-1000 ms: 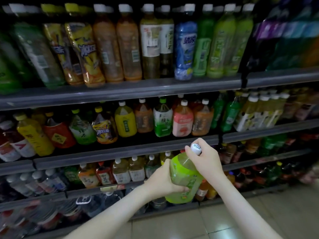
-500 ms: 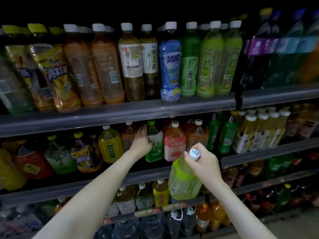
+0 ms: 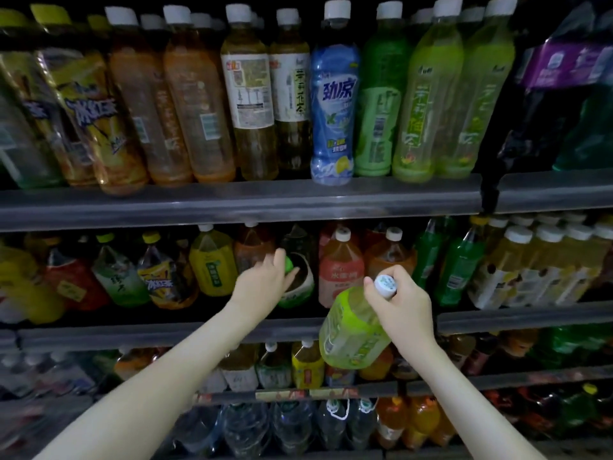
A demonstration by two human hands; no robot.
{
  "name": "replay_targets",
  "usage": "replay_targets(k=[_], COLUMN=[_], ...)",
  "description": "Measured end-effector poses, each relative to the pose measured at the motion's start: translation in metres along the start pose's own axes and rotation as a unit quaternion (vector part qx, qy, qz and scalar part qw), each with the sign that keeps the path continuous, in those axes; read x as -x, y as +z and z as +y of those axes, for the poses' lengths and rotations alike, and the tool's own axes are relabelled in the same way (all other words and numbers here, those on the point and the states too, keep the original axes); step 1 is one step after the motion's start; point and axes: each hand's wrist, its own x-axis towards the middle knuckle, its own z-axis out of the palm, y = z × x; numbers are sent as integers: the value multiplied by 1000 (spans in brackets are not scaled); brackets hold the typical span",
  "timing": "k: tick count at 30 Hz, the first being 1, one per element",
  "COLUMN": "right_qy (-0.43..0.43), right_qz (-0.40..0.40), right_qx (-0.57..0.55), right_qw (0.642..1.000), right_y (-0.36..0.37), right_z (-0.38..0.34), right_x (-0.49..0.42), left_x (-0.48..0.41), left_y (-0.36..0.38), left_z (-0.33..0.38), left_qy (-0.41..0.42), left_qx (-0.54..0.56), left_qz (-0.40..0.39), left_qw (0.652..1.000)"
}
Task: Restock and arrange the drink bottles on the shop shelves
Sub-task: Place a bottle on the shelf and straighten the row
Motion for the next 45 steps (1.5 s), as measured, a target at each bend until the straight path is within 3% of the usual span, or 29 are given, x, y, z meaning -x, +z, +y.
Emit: replay_targets(k=[2, 6, 10, 13, 18, 28, 35, 40, 45], right_qy=[0, 7, 6, -1, -27, 7, 24, 17, 22], right_qz=[8, 15, 29, 32, 28, 60, 75, 73, 78], right_qx=[-12, -41, -65, -49, -27, -7, -5, 22, 9], right_qw=[1000, 999, 997, 998, 999, 998, 997, 997, 997], right_y=[6, 22, 43, 59, 81, 116, 143, 151, 153], right_z=[-4, -16, -28, -35, -47, -63, -64, -64, -66], right_x=[-4, -7, -12, -16, -19, -22, -23, -33, -32], left_x=[13, 26, 26, 27, 35, 30, 26, 23, 15], left_y=[-13, -30, -57, -66, -56, -31, -17, -7, -8], left_z=[-6, -18, -37, -60, -92, -142, -156, -165, -167], left_qy=[-3, -51, -198, -164, -197, -171, -159, -90, -100], left_qx=[-4, 110, 253, 223, 221, 181, 180, 180, 184], left_qz=[-11, -21, 6, 31, 1, -21, -43, -51, -72], left_qw=[1000, 992, 947, 960, 955, 968, 970, 978, 975])
